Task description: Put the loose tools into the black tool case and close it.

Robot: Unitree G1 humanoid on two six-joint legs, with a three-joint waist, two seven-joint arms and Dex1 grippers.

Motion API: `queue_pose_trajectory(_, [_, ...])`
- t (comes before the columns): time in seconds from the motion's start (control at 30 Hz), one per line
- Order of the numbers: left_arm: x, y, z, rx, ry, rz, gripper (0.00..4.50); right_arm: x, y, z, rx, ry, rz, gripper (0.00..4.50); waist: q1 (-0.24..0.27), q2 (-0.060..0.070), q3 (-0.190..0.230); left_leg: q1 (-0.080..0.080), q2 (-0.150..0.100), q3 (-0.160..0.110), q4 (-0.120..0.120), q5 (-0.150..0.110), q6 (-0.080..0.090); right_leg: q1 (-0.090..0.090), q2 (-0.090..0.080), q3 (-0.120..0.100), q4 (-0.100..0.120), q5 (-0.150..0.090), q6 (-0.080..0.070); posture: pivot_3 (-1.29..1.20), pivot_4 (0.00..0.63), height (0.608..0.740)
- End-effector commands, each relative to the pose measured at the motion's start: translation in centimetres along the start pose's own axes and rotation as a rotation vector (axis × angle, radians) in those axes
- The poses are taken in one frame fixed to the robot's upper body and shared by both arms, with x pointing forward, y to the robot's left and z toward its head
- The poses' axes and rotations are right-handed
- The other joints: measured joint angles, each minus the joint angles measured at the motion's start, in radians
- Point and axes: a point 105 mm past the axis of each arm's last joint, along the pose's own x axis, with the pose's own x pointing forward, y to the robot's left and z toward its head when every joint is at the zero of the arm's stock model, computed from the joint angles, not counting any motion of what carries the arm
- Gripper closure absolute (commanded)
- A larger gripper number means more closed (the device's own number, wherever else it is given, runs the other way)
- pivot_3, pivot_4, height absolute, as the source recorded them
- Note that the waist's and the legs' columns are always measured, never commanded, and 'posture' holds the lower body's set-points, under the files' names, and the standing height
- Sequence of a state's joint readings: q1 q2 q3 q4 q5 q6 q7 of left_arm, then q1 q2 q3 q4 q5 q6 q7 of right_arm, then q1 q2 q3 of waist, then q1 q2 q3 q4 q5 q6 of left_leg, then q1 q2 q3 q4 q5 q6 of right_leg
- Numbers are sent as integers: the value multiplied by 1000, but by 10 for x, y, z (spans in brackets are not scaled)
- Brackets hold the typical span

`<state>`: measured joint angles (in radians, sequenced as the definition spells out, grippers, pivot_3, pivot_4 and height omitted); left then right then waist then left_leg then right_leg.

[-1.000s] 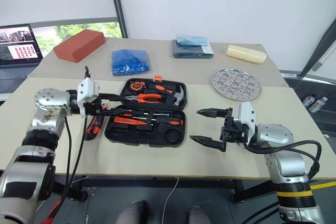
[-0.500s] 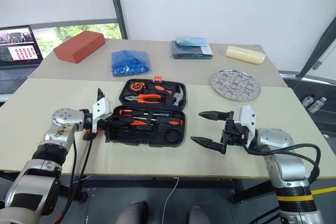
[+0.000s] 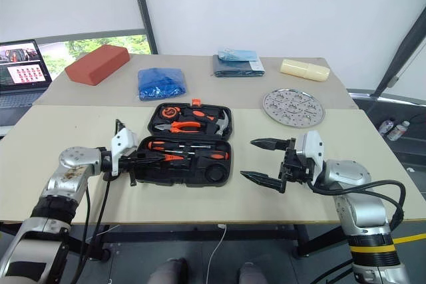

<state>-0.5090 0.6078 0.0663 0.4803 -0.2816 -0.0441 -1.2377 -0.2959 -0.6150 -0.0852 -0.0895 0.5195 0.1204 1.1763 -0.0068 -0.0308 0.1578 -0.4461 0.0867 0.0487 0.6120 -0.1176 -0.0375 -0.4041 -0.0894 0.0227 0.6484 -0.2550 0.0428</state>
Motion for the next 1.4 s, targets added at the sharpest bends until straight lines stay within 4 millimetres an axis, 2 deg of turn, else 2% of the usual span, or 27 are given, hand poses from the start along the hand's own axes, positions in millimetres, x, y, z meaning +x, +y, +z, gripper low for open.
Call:
queue_pose_trajectory(0.03, [-35, 5, 45, 76, -194, 99, 2590, 0, -5, 7, -68, -27, -16, 0, -2, 0, 0, 0, 0, 0, 0, 0, 0, 0, 0, 0, 0, 0, 0, 0, 150, 740])
queue_pose_trajectory(0.1, [-69, -1, 43, 50, -197, 207, 1764, -1, -3, 4, -76, -31, -4, 0, -7, 0, 0, 0, 0, 0, -1, 0, 1, 0, -1, 0, -1, 0, 0, 0, 150, 740])
queue_pose_trajectory(0.23, [-120, -21, 20, -44, -105, 406, 263, -4, 0, 2, -82, -68, 5, 0, -16, 0, 0, 2, 0, 1, -5, -1, 1, 0, -1, 1, -2, -2, 0, 0, 150, 740])
queue_pose_trajectory(0.27, [-136, -28, 12, -80, -77, 468, 61, -5, -1, 3, -65, -78, 6, 0, -15, 0, 0, 2, 0, 1, -6, -1, 1, 0, -1, 1, -2, -2, -1, 0, 150, 740])
queue_pose_trajectory(0.37, [-194, -52, -15, -199, 31, 739, 61, -8, -4, 4, -69, -97, 0, 0, -10, -2, 1, 3, 1, 2, -5, -2, 0, 0, -2, 1, -2, -4, -4, 0, 150, 740])
queue_pose_trajectory(0.4, [-212, -61, -23, -236, 63, 824, 61, -10, -5, 2, -74, -93, -2, 0, -10, -3, 1, 3, 0, 2, -4, -5, -6, 0, -2, 0, -2, -8, -7, 0, 150, 740])
queue_pose_trajectory(0.47, [-229, -76, -29, -275, 102, 902, 61, -12, -6, 1, -85, -86, -6, 0, -5, -4, 1, 4, 0, 3, -4, -6, -7, 0, -3, 0, -3, -10, -4, 0, 150, 740])
queue_pose_trajectory(0.53, [-234, -84, -31, -300, 131, 935, 61, -12, -8, 0, -88, -86, -10, 0, 4, -5, 1, 5, 0, 2, -4, -7, -8, -2, -6, -4, -5, -10, -4, 0, 150, 740])
queue_pose_trajectory(0.6, [-232, -86, -31, -320, 153, 938, 61, -11, -12, 2, -96, -92, -17, 0, 15, -5, 1, 5, 0, 3, -4, -7, -9, -2, -8, -6, -6, -10, -5, 0, 150, 740])
queue_pose_trajectory(0.7, [-214, -75, -22, -376, 114, 895, 61, -6, -14, 8, -110, -106, -1, 0, 18, -4, 1, 4, -1, 3, -4, -7, -9, -2, -10, -7, -7, -10, -5, 0, 150, 740])
queue_pose_trajectory(0.77, [-196, -64, -18, -431, 146, 894, 61, -2, -15, 12, -117, -113, 13, 0, 18, -5, 1, 4, 0, 3, -4, -7, -9, -2, -9, -7, -7, -10, -5, 0, 150, 740])
queue_pose_trajectory(0.87, [-164, -40, 0, -496, 81, 901, 61, 3, -16, 17, -123, -120, 34, 0, 18, -4, 1, 4, -1, 3, -4, -7, -9, -1, -9, -7, -7, -10, -5, 0, 150, 740])
queue_pose_trajectory(0.93, [-147, -31, 6, -519, 92, 885, 61, 6, -15, 19, -125, -122, 45, 0, 18, -5, 1, 4, 0, 2, -4, -7, -9, -1, -8, -7, -5, -9, -5, 0, 150, 740])
queue_pose_trajectory(1.03, [-127, -21, 2, -544, 161, 860, 61, 10, -13, 22, -127, -130, 64, 0, 6, -5, 1, 4, 0, 2, -4, -6, -8, 3, -5, -4, -4, -5, -7, 0, 150, 740])
queue_pose_trajectory(1.07, [-120, -17, -2, -560, 185, 863, 61, 11, -12, 23, -127, -133, 70, 0, 4, -5, 1, 4, 0, 2, -5, -4, -4, 3, -4, -3, -4, -3, -3, 0, 150, 740])
queue_pose_trajectory(1.23, [-98, 1, -13, -554, 254, 869, 61, 15, -9, 27, -127, -141, 83, 0, 0, -6, 1, 3, 0, -1, -9, -3, -2, 0, 0, -3, -1, -7, -5, 0, 150, 740])
queue_pose_trajectory(1.33, [-79, 4, -29, -583, 306, 818, 61, 16, -7, 29, -123, -143, 91, 0, 1, -6, 1, 3, 0, 0, -9, -3, -3, 0, -1, -3, -1, -7, -5, 0, 150, 740])
queue_pose_trajectory(1.4, [-73, 6, -38, -590, 342, 799, 61, 17, -6, 30, -118, -142, 97, 0, 2, -6, 1, 3, 0, 0, -8, -4, -5, 1, -1, -3, -1, -7, -5, 0, 150, 740])
